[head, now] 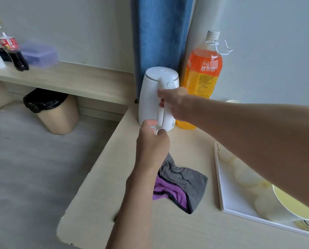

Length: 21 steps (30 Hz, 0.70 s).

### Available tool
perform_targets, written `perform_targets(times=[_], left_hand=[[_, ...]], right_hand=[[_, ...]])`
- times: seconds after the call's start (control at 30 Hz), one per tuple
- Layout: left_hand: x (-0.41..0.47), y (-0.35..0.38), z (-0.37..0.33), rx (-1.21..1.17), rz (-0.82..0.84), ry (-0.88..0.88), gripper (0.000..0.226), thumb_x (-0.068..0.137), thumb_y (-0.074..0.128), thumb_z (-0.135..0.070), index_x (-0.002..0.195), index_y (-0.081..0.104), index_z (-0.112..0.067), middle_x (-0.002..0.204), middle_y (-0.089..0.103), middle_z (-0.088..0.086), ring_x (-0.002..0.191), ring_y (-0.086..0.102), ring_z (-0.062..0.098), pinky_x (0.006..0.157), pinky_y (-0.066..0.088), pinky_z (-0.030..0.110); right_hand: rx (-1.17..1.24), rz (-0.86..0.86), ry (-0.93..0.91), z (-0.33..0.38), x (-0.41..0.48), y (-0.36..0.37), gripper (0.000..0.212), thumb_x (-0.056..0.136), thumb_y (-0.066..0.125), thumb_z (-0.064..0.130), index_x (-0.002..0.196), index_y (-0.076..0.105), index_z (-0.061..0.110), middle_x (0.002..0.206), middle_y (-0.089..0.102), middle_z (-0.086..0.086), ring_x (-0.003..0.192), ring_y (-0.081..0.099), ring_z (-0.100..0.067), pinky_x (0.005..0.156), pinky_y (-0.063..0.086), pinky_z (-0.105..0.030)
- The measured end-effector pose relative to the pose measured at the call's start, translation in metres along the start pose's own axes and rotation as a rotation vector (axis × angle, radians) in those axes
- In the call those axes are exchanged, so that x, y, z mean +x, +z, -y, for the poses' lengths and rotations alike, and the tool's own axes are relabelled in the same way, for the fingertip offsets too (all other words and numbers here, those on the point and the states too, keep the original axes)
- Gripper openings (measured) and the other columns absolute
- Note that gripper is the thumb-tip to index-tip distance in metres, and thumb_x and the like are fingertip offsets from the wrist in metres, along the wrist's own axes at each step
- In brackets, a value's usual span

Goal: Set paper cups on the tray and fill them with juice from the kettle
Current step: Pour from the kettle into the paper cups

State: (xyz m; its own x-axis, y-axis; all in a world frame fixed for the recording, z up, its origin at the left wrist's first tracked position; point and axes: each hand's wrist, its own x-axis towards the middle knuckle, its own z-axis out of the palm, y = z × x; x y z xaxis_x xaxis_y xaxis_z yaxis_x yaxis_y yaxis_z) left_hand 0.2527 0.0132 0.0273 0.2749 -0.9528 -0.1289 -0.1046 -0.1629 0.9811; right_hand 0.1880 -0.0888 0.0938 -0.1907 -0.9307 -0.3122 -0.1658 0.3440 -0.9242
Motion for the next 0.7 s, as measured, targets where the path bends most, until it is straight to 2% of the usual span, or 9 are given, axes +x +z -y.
perform_targets(times=[0.07, 0.17, 0.2, 0.3, 0.37, 0.43, 0.5, 0.57, 0.7], left_hand=[[-0.001, 0.001, -0.001, -0.009, -0.001, 0.006, 0.037, 0.104, 0.048, -0.013, 0.14, 0.052, -0.021, 0.134, 0.058, 0.005, 0.112, 0.06, 0.024, 0.087, 0.041, 0.027], [-0.001, -0.002, -0.003, -0.029, -0.032, 0.018, 0.039, 0.104, 0.05, -0.014, 0.142, 0.051, -0.022, 0.136, 0.057, 0.004, 0.105, 0.058, 0.018, 0.075, 0.042, 0.023], [-0.002, -0.003, -0.005, -0.041, -0.045, 0.023, 0.04, 0.104, 0.051, -0.014, 0.142, 0.05, -0.022, 0.137, 0.056, 0.004, 0.105, 0.059, 0.018, 0.076, 0.043, 0.023], [-0.007, -0.001, -0.01, -0.069, -0.091, 0.054, 0.041, 0.103, 0.053, -0.016, 0.143, 0.049, -0.021, 0.142, 0.055, 0.008, 0.125, 0.058, 0.026, 0.096, 0.046, 0.033], [-0.013, 0.0, -0.013, -0.075, -0.137, 0.103, 0.04, 0.103, 0.054, -0.02, 0.143, 0.049, -0.021, 0.143, 0.053, 0.009, 0.13, 0.055, 0.027, 0.106, 0.047, 0.04], [-0.019, -0.002, -0.017, -0.103, -0.191, 0.162, 0.042, 0.102, 0.058, -0.026, 0.142, 0.049, -0.023, 0.142, 0.05, 0.008, 0.126, 0.056, 0.024, 0.108, 0.048, 0.044], [-0.025, -0.004, -0.021, -0.154, -0.205, 0.228, 0.052, 0.094, 0.064, -0.038, 0.142, 0.048, -0.026, 0.142, 0.05, 0.007, 0.124, 0.057, 0.019, 0.104, 0.05, 0.039], [-0.033, -0.004, -0.028, -0.201, -0.163, 0.259, 0.068, 0.082, 0.065, -0.051, 0.144, 0.046, -0.031, 0.143, 0.05, 0.003, 0.126, 0.056, 0.014, 0.101, 0.048, 0.031], [-0.053, 0.017, -0.044, -0.272, 0.003, 0.27, 0.091, 0.07, 0.069, -0.068, 0.149, 0.042, -0.033, 0.143, 0.056, -0.004, 0.137, 0.052, 0.015, 0.115, 0.045, 0.046]], right_hand=[[-0.036, -0.035, -0.028, -0.004, -0.004, -0.004, 0.028, 0.088, 0.068, 0.022, 0.11, 0.058, 0.006, 0.089, 0.063, -0.005, 0.103, 0.065, -0.024, 0.095, 0.053, -0.041], [-0.082, -0.035, -0.076, -0.006, -0.014, -0.013, 0.021, 0.089, 0.065, 0.02, 0.105, 0.057, 0.008, 0.084, 0.062, -0.006, 0.1, 0.065, -0.026, 0.094, 0.053, -0.042], [-0.095, -0.033, -0.092, -0.006, -0.019, -0.018, 0.02, 0.089, 0.064, 0.02, 0.105, 0.057, 0.009, 0.082, 0.062, -0.006, 0.097, 0.065, -0.026, 0.093, 0.053, -0.042], [-0.091, -0.005, -0.135, -0.003, -0.036, -0.035, 0.024, 0.088, 0.064, 0.017, 0.11, 0.061, 0.008, 0.077, 0.061, -0.006, 0.083, 0.062, -0.025, 0.088, 0.054, -0.04], [-0.078, 0.023, -0.158, 0.003, -0.052, -0.052, 0.019, 0.087, 0.064, 0.013, 0.104, 0.062, 0.007, 0.074, 0.06, -0.005, 0.074, 0.059, -0.022, 0.083, 0.054, -0.037], [-0.063, 0.044, -0.186, 0.014, -0.072, -0.072, 0.004, 0.085, 0.061, 0.008, 0.089, 0.061, 0.009, 0.069, 0.057, -0.004, 0.066, 0.056, -0.02, 0.073, 0.052, -0.032], [-0.029, 0.054, -0.206, 0.027, -0.093, -0.094, 0.009, 0.084, 0.058, 0.001, 0.08, 0.058, 0.009, 0.064, 0.053, -0.004, 0.059, 0.052, -0.018, 0.064, 0.048, -0.027], [0.013, 0.057, -0.218, 0.04, -0.114, -0.12, 0.014, 0.083, 0.055, -0.003, 0.076, 0.056, 0.009, 0.063, 0.05, -0.005, 0.056, 0.049, -0.018, 0.059, 0.047, -0.025], [-0.024, 0.013, -0.26, 0.06, -0.147, -0.18, 0.011, 0.082, 0.055, -0.004, 0.081, 0.058, 0.007, 0.072, 0.054, -0.006, 0.058, 0.052, -0.017, 0.067, 0.049, -0.027]])
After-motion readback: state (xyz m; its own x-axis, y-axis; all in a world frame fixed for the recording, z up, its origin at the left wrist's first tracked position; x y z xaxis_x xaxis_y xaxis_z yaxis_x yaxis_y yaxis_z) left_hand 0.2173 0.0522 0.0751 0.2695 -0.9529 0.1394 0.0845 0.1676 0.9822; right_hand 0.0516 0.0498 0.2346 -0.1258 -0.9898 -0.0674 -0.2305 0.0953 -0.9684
